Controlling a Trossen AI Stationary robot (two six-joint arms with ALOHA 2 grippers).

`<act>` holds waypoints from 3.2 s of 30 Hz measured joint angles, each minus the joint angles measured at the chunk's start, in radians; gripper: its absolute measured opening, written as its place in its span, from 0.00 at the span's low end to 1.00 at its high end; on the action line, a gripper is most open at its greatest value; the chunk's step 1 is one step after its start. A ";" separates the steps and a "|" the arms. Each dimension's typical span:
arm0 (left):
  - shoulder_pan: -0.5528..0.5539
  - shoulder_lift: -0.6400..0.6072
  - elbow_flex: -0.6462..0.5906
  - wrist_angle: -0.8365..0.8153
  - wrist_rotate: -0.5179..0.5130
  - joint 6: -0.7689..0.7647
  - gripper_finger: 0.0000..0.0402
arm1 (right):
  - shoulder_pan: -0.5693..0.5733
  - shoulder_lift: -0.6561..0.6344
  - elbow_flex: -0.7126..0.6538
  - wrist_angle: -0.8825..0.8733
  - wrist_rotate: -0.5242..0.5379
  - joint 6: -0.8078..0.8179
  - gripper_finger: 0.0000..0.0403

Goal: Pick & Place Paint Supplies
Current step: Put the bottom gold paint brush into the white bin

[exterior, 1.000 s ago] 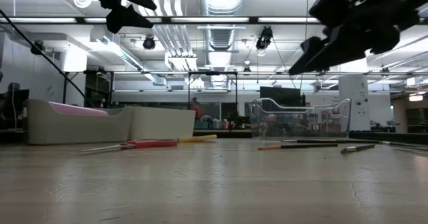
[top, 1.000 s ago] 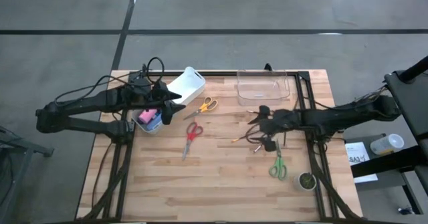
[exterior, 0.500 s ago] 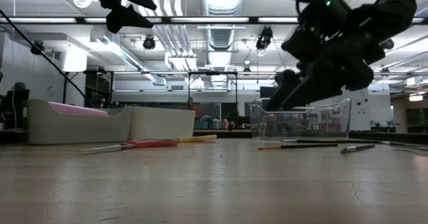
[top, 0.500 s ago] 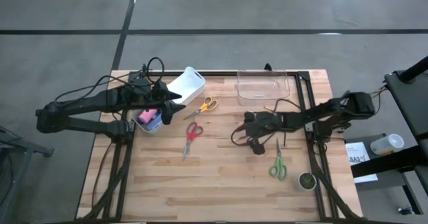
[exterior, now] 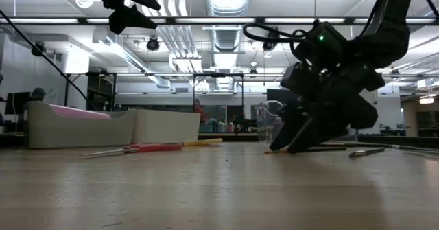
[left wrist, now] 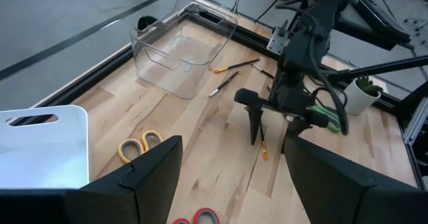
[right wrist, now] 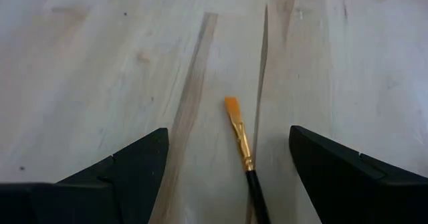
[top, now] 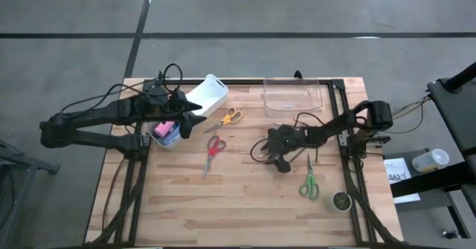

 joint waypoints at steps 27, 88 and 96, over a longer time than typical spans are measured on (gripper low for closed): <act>0.000 0.000 0.000 0.000 0.000 0.000 0.68 | -0.032 0.018 0.000 -0.023 0.018 -0.059 0.53; 0.000 0.000 0.000 0.000 0.000 0.000 0.68 | -0.032 -0.068 -0.006 -0.053 0.011 0.093 0.03; 0.000 0.000 0.000 0.000 0.000 0.000 0.68 | -0.038 -0.158 0.096 -0.201 0.010 0.124 0.03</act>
